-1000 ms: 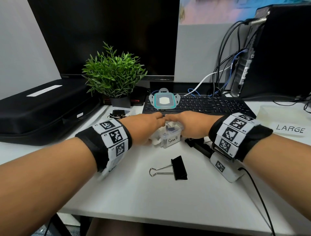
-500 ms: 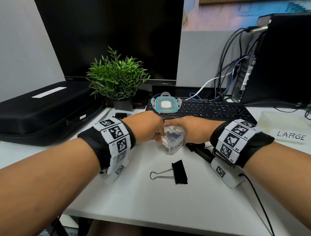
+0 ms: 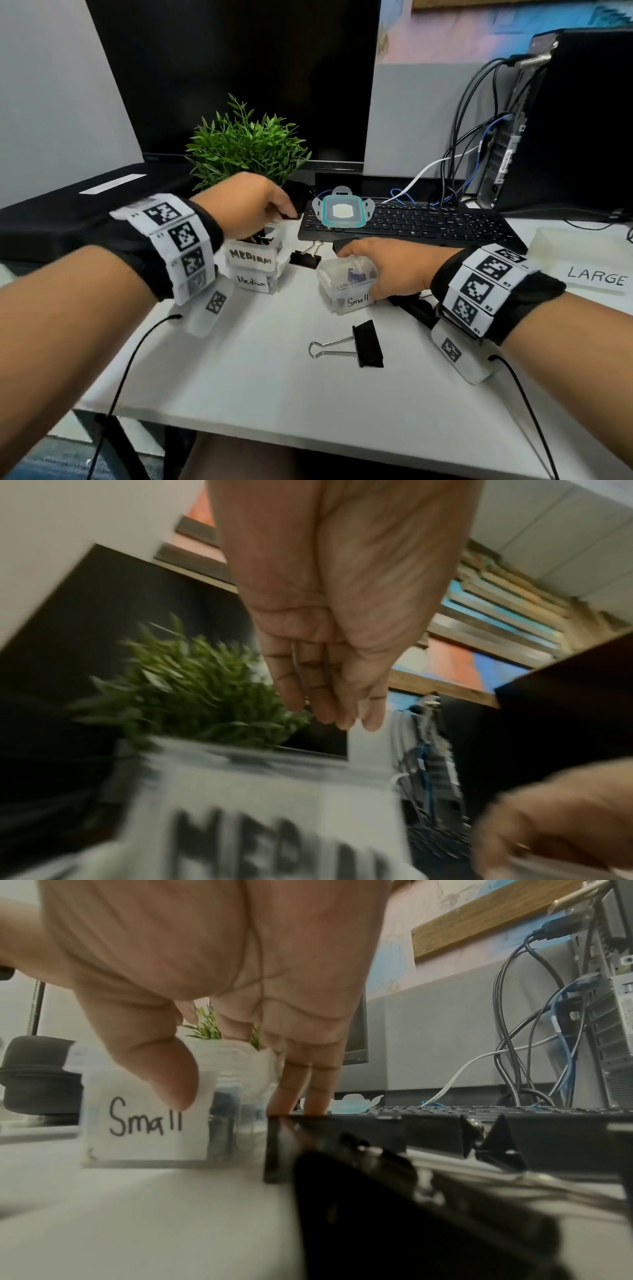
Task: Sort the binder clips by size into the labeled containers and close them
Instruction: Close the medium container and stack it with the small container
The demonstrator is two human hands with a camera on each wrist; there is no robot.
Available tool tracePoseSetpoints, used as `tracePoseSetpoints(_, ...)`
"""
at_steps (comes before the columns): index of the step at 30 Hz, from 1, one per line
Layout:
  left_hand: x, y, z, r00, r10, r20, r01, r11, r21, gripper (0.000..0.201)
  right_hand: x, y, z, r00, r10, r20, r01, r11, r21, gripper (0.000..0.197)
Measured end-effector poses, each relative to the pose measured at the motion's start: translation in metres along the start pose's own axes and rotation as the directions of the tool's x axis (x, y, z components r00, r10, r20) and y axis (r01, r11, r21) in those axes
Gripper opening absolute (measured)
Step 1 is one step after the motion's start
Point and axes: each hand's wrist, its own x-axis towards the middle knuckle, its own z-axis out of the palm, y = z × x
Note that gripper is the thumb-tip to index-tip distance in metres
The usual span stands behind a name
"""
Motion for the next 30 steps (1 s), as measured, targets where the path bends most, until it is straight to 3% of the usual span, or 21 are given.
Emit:
tracePoseSetpoints(2, 0.000, -0.025, -0.008, 0.994, -0.104, -0.019, 0.105, 0.994, 0.013, 0.028, -0.001, -0.001, -0.002, 1.000, 0.004, -0.019, -0.004, 1.000, 0.009, 0.072)
tracePoseSetpoints(5, -0.003, -0.050, -0.005, 0.976, -0.213, 0.049, 0.213, 0.977, 0.002, 0.025, -0.003, -0.003, -0.003, 0.998, 0.016, -0.056, -0.014, 0.999, 0.031, 0.071)
tracePoseSetpoints(9, -0.008, -0.058, 0.011, 0.956, -0.269, 0.118, 0.287, 0.942, -0.174, 0.020, -0.002, -0.004, -0.008, 0.986, 0.026, -0.167, -0.007, 0.993, 0.115, 0.060)
tracePoseSetpoints(14, -0.008, -0.052, 0.020, 0.947, -0.315, 0.062, 0.319, 0.904, -0.284, 0.013, 0.001, -0.008, -0.019, 0.929, 0.059, -0.365, 0.046, 0.961, 0.273, 0.052)
tracePoseSetpoints(17, -0.009, -0.046, 0.021, 0.938, -0.336, 0.082, 0.342, 0.864, -0.369, 0.013, 0.007, -0.016, -0.024, 0.909, 0.054, -0.413, 0.108, 0.928, 0.358, 0.051)
tracePoseSetpoints(24, -0.009, -0.020, 0.029, 0.920, -0.352, 0.171, 0.382, 0.714, -0.587, 0.024, 0.016, -0.046, -0.036, 0.884, -0.021, -0.468, 0.182, 0.935, 0.303, 0.047)
tracePoseSetpoints(26, -0.009, -0.018, 0.029, 0.910, -0.363, 0.199, 0.394, 0.610, -0.687, 0.017, 0.015, -0.050, -0.036, 0.890, -0.018, -0.455, 0.179, 0.933, 0.312, 0.046)
tracePoseSetpoints(30, -0.010, -0.019, 0.030, 0.892, -0.352, 0.285, 0.424, 0.426, -0.799, 0.030, 0.013, -0.052, -0.033, 0.912, 0.000, -0.410, 0.138, 0.941, 0.308, 0.045)
